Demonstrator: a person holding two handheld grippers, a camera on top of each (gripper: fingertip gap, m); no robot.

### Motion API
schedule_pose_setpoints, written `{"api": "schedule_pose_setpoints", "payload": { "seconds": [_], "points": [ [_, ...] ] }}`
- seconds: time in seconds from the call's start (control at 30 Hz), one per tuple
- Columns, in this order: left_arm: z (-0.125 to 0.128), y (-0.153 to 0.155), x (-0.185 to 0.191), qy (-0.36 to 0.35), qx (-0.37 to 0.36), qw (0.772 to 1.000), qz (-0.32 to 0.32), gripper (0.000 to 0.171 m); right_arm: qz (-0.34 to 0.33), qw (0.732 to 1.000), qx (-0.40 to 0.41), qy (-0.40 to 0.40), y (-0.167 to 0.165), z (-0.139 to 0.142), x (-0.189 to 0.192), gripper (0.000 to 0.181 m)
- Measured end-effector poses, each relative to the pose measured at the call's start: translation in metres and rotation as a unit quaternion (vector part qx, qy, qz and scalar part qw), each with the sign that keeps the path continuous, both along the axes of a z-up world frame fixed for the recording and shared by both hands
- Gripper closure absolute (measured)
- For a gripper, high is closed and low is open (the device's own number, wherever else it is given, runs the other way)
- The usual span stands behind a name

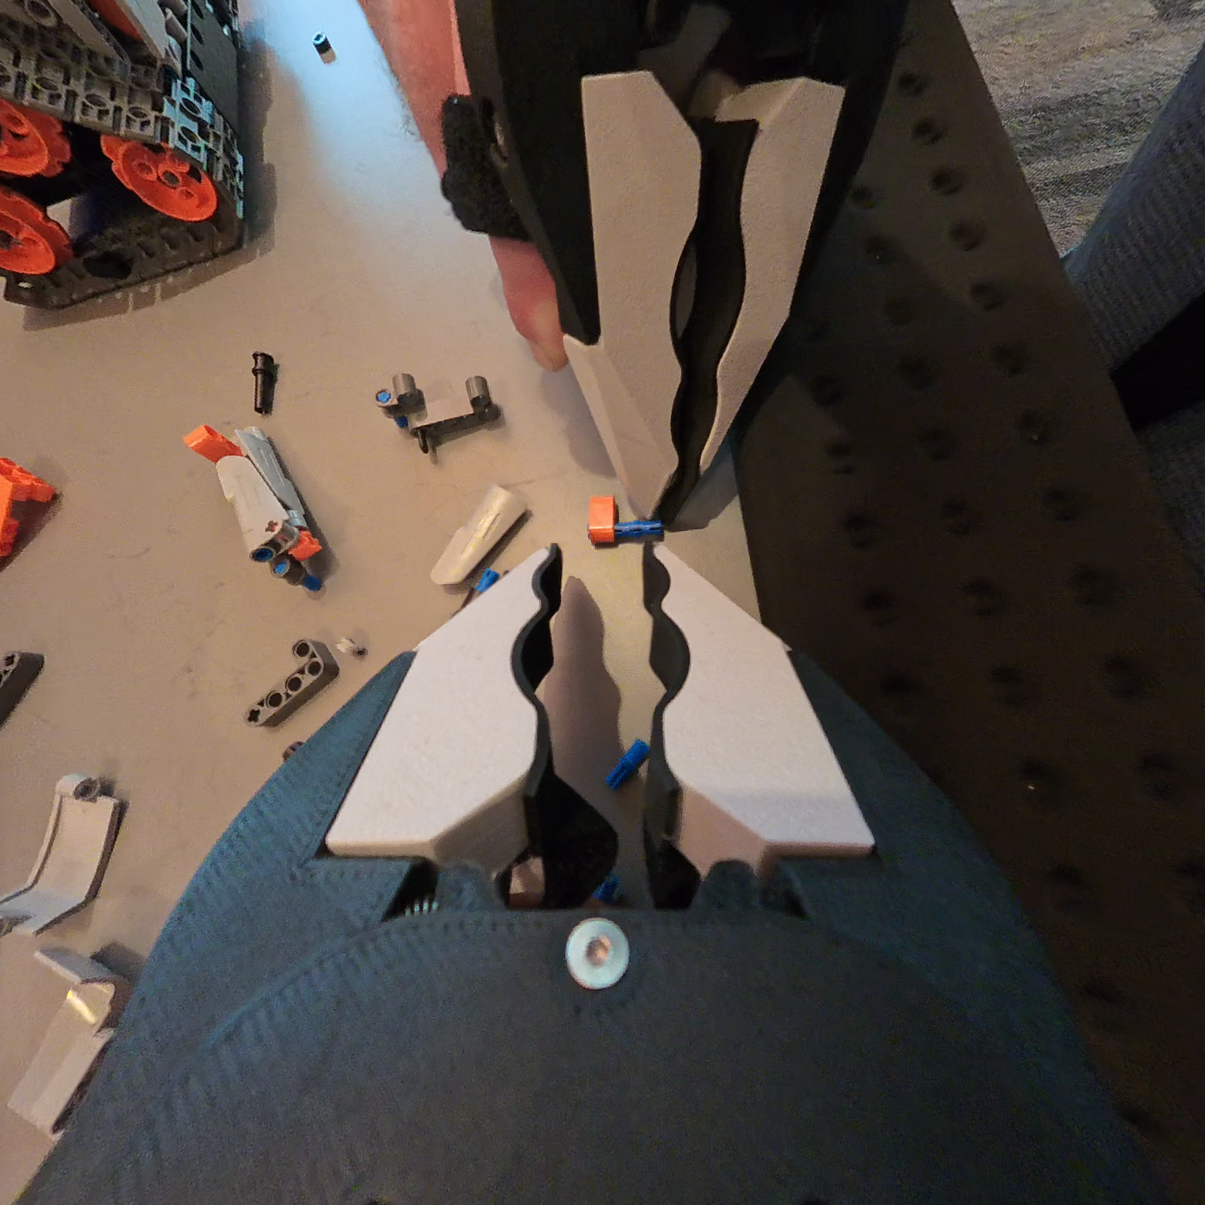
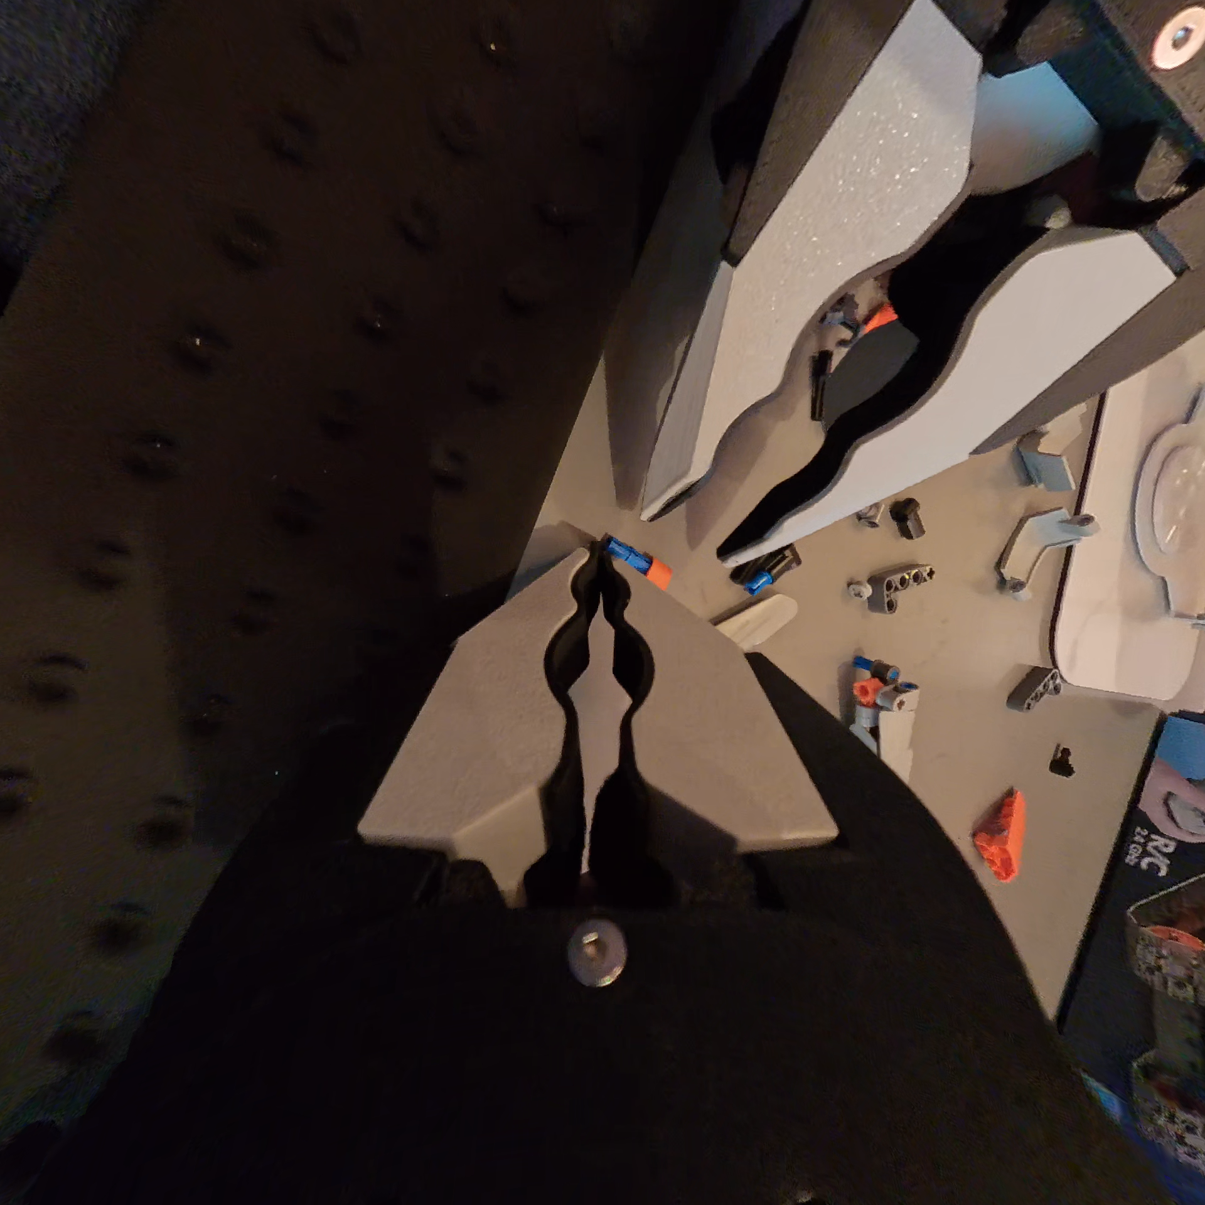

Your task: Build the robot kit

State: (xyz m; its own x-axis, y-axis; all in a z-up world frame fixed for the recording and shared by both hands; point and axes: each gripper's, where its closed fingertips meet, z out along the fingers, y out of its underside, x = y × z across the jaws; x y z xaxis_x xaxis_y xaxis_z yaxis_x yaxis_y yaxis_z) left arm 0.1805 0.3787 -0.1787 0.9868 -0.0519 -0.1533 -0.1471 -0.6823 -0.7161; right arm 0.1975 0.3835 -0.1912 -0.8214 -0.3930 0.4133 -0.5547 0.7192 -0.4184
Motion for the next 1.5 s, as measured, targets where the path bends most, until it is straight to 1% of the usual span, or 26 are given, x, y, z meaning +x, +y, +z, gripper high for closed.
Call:
{"api": "schedule_pose_setpoints", "payload": {
  "seconds": [0.03, 0.13, 0.23, 0.27, 0.3, 0.33, 0.43, 0.47, 0.53, 0.57, 0.67, 0.77, 0.8, 0.93, 1.2, 1.23, 1.5],
  "points": [
    [-0.002, 0.0, 0.001, -0.002, -0.005, 1.0, -0.002, 0.147, -0.011, 1.0, -0.012, -0.004, -0.001, 0.001, -0.001, 0.181],
    [-0.005, 0.003, 0.004, 0.011, -0.015, 1.0, -0.006, 0.149, -0.043, 0.998, -0.039, -0.039, 0.003, 0.009, -0.004, 0.181],
    [-0.004, 0.006, 0.001, 0.024, -0.011, 1.0, 0.013, 0.147, -0.094, 0.988, -0.075, -0.095, 0.007, 0.02, -0.012, 0.165],
    [-0.003, 0.007, -0.002, 0.034, -0.01, 0.999, 0.022, 0.147, -0.105, 0.984, -0.08, -0.123, 0.006, 0.019, -0.011, 0.158],
    [-0.004, 0.007, -0.004, 0.049, -0.014, 0.998, 0.029, 0.148, -0.112, 0.98, -0.079, -0.143, 0.004, 0.017, -0.008, 0.155],
    [-0.007, 0.006, -0.001, 0.047, -0.022, 0.998, 0.024, 0.148, -0.125, 0.979, -0.076, -0.144, 0.003, 0.014, -0.011, 0.153],
    [-0.008, 0.007, 0.001, 0.044, -0.02, 0.998, 0.03, 0.15, -0.164, 0.97, -0.074, -0.166, 0.003, 0.006, -0.018, 0.16],
    [-0.008, 0.007, 0.0, 0.044, -0.019, 0.998, 0.034, 0.148, -0.167, 0.971, -0.068, -0.159, 0.005, 0.003, -0.02, 0.163],
    [-0.009, 0.007, 0.003, 0.04, -0.018, 0.999, 0.031, 0.15, -0.161, 0.969, -0.071, -0.173, 0.003, 0.002, -0.015, 0.173],
    [-0.008, 0.007, 0.003, 0.039, -0.018, 0.999, 0.032, 0.148, -0.159, 0.97, -0.071, -0.172, 0.002, 0.002, -0.014, 0.174],
    [-0.007, 0.007, 0.009, 0.025, -0.018, 0.999, 0.022, 0.148, -0.164, 0.969, -0.073, -0.173, 0.001, 0.002, -0.017, 0.175],
    [-0.005, 0.005, 0.007, 0.026, -0.014, 0.999, 0.032, 0.148, -0.171, 0.967, -0.076, -0.172, 0.001, 0.002, -0.018, 0.176],
    [-0.004, 0.006, 0.006, 0.029, -0.012, 0.999, 0.035, 0.149, -0.18, 0.966, -0.079, -0.169, 0.0, 0.002, -0.021, 0.176],
    [-0.009, 0.005, 0.003, 0.052, -0.021, 0.997, 0.046, 0.153, -0.182, 0.966, -0.081, -0.163, 0.0, 0.002, -0.022, 0.176],
    [-0.01, 0.005, 0.006, 0.052, -0.01, 0.997, 0.052, 0.16, -0.167, 0.972, -0.083, -0.142, 0.0, 0.002, -0.021, 0.177],
    [-0.011, 0.005, 0.008, 0.042, -0.01, 0.998, 0.048, 0.165, -0.165, 0.972, -0.082, -0.144, 0.0, 0.002, -0.021, 0.177],
    [-0.011, 0.005, 0.008, 0.039, -0.002, 0.998, 0.042, 0.166, -0.15, 0.972, -0.077, -0.164, 0.0, 0.002, -0.02, 0.177]
  ]
}}
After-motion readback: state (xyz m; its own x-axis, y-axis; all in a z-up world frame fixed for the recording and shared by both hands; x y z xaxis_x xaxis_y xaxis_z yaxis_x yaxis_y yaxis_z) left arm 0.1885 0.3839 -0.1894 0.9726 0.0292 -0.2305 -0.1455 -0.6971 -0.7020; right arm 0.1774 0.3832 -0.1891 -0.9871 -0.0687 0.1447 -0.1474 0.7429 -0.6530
